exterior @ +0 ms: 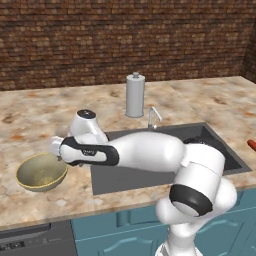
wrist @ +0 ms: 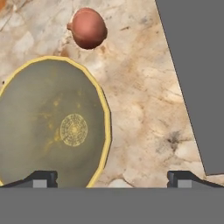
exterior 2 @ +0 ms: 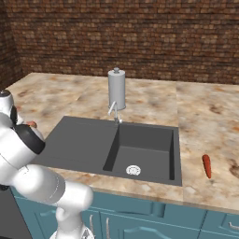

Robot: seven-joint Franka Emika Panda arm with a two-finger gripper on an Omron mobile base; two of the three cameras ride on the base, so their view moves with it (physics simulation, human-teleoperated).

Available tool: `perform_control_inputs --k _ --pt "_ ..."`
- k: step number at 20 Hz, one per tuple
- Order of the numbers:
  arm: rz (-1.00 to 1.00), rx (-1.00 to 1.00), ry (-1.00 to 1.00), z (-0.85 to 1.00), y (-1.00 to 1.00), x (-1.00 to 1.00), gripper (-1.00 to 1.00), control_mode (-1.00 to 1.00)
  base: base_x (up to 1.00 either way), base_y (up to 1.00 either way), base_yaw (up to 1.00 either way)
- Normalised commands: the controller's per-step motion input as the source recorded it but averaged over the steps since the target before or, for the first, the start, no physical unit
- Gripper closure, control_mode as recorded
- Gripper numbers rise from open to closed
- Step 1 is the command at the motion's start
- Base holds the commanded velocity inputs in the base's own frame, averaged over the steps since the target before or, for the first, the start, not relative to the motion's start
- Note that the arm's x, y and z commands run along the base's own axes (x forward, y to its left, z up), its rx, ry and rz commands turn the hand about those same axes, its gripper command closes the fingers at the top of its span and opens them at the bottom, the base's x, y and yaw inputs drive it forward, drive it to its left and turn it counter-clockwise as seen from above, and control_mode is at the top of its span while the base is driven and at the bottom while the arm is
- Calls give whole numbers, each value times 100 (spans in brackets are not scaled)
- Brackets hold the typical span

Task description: Remove the carrot and onion from the sink. Then move the bowl and cup from the counter to the sink for washing.

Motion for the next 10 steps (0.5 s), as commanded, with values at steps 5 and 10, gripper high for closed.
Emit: perform_control_inputs --k 5,10 --pt "0 0 -2 -9 20 4 -100 -100 0 0 0" --pt "0 0 2 -16 15 11 -100 -100 0 0 0"
